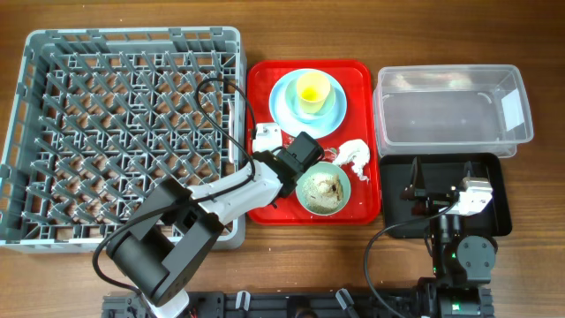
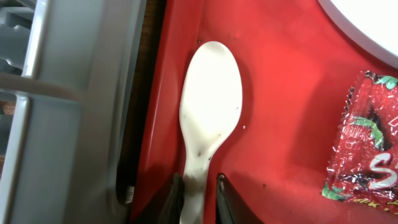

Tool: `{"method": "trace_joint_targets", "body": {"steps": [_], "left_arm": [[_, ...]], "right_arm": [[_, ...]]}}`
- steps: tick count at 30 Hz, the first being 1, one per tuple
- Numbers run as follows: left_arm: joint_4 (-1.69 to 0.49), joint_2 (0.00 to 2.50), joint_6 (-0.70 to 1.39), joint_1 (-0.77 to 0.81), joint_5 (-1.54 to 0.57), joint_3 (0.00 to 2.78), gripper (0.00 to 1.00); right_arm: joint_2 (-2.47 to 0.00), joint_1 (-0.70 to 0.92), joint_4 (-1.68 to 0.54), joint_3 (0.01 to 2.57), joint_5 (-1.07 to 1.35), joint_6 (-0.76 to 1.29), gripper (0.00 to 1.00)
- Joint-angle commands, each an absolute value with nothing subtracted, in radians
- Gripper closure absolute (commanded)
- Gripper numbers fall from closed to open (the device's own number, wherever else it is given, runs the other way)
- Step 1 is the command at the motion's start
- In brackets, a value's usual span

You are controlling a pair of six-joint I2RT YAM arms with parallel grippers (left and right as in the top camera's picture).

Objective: Sort waste into correct bins and load items into the dishwasher rack

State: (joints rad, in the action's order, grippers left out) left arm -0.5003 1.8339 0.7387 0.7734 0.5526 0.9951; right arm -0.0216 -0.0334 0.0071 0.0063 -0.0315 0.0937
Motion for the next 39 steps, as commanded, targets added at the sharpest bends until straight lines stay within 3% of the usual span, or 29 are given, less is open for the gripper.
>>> {"method": "trace_joint_targets", "body": {"steps": [1, 5, 14, 18, 19, 20, 24, 35, 39], "left_arm": [[-0.509, 1.848, 0.737, 0.781, 0.545, 0.98, 0.8], [-0.503, 1.848, 0.738, 0.783, 0.412, 0.98, 0.81], [-0.48, 1.848, 0.738, 0.784, 0.371, 0.98, 0.88], [-0.479, 1.848, 0.742, 0.784, 0.36, 0.98, 0.87], [-0.479, 1.848, 0.742, 0.784, 0.343, 0.98, 0.8], [-0.478, 1.848, 0.742, 0.784, 0.331, 0.98, 0.79], [-0.47, 1.848, 0.742, 0.784, 0.325, 0.98, 0.96], [-0.433, 1.844, 0.627, 0.782, 0.338, 0.986, 0.96], [-0.555, 1.771, 0.535, 0.781, 0.341, 1.092, 0.96]], "right_arm": [[-0.018, -0.031, 0.011, 0.005, -0.045, 0.111, 0.01], [-0.018, -0.031, 0.011, 0.005, -0.045, 0.111, 0.0], [-0.018, -0.031, 0.011, 0.005, -0.045, 0.111, 0.0], [-0.018, -0.031, 0.011, 0.005, -0.045, 0.111, 0.0], [-0.018, -0.031, 0.011, 0.005, -0.045, 0.111, 0.0], [-0.018, -0.031, 0.011, 0.005, -0.045, 0.111, 0.0], [-0.018, -0.031, 0.011, 0.005, -0.045, 0.111, 0.0], [-0.018, -0.031, 0.011, 0.005, -0.045, 0.111, 0.0], [-0.018, -0.031, 0.011, 0.005, -0.045, 0.111, 0.0]]}}
